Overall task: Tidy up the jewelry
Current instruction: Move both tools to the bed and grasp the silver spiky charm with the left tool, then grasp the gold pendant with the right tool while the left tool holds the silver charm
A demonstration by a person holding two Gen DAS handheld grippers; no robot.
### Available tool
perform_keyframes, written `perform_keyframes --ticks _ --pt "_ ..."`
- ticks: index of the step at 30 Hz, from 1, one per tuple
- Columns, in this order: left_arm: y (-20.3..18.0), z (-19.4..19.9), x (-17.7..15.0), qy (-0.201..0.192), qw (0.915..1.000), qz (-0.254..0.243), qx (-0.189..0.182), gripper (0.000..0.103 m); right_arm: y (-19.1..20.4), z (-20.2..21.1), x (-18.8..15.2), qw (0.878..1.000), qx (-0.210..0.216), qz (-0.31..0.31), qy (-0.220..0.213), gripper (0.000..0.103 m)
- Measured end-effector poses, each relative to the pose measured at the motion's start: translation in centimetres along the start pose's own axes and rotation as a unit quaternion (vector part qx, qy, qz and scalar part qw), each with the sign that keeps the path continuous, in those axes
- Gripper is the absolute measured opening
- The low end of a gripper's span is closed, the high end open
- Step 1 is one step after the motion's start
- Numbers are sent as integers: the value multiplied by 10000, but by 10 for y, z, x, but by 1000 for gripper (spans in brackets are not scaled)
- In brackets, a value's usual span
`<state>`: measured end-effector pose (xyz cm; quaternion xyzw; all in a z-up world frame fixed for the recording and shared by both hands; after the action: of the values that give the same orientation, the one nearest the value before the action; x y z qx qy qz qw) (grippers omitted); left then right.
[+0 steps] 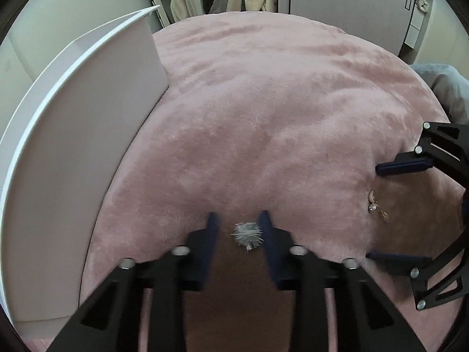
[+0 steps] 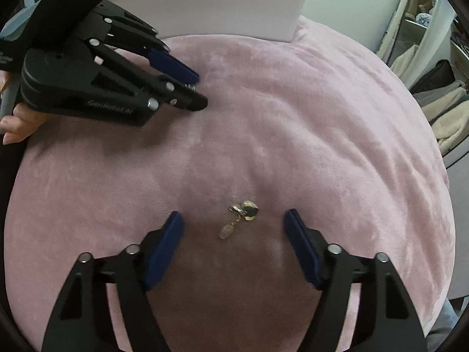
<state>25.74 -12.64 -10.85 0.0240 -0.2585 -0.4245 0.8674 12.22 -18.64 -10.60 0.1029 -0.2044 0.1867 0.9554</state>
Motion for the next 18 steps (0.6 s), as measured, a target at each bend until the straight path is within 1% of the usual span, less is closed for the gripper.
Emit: perform_keyframes --ticks 1,3,4,5,7,9,12,14,16,18 --pt "0 0 0 -1 10000 -21 -25 28 0 -1 1 10000 42 -5 1 65" --pt "-2 0 -1 -19 10000 -83 -13 27 0 -2 2 9999 156 -44 0 51" --pt "-3 2 -1 -24 9999 -119 -26 24 2 -2 2 9997 226 -25 15 45" --pt "-2 1 -1 -34 9999 -143 -39 24 4 -3 3 9995 317 7 44 36" --pt "-7 3 -5 -64 9998 -191 -20 24 7 -2 3 9994 345 85 53 32" --pt "-7 6 -8 -72 9998 -190 -34 24 9 -2 4 9993 344 137 45 19" --pt "-8 7 -8 -123 9997 -200 -2 24 8 1 4 9994 319 155 -14 18" --pt "-7 9 -8 -152 9997 -175 11 24 7 9 6 9990 378 101 -213 18" --pt "-4 11 -8 -170 9998 -117 19 24 5 15 11 9988 392 22 -307 18" --pt "1 12 -8 -175 9998 -42 53 24 0 17 13 9993 279 -14 -249 18"
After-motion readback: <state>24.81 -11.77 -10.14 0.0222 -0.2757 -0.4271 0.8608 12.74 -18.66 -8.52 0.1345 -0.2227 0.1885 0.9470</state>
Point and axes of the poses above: each gripper's, at about its wrist camera, not at the fingertips, and z roughly against the way its jaws point, y to its left, x to its top, the point moved 3 cm from there along -z, roughly the way its jaws point, and after that the axes turned 12 degrees about x, right-handed, at the moved point
